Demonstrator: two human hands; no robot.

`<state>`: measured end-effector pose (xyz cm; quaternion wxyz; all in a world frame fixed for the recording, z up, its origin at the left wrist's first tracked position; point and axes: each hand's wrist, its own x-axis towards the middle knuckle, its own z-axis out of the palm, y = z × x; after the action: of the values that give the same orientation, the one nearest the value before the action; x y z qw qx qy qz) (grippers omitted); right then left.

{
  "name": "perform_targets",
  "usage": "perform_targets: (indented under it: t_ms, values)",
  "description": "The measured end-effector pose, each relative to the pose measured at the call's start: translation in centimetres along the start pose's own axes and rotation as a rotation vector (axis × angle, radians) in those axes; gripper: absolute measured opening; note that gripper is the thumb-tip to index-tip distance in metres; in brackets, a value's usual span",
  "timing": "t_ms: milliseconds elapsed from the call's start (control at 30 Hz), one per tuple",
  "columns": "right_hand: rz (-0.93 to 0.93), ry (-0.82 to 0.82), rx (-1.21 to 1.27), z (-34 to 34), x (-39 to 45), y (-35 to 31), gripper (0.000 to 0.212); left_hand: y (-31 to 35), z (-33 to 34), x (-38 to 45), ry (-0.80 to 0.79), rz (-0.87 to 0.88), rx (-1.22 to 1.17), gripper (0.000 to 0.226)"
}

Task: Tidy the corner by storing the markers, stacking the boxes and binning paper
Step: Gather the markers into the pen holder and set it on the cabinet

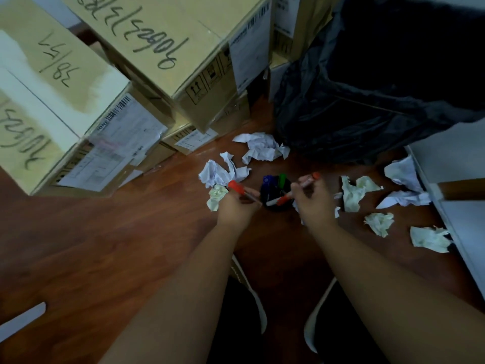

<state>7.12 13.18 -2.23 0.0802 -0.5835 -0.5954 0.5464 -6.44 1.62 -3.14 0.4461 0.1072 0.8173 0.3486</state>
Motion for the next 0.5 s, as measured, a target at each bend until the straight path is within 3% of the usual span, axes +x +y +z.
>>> perform_targets:
  t_ms: [167, 400, 500]
  values:
    - [0.040, -0.065, -0.207, 0.4, 0.0, 1.0, 0.051, 1.4, 1.8, 0.0, 0.001, 0.035, -0.018, 0.032]
    - [0.176, -0.223, -0.155, 0.4, 1.7, 2.1, 0.054, -0.6, 3.5, 0.8, 0.078, 0.002, -0.016, 0.037]
    - [0.267, -0.314, -0.089, 0.6, 2.4, 2.4, 0.053, -0.9, 3.6, 1.1, -0.019, -0.056, 0.045, 0.044]
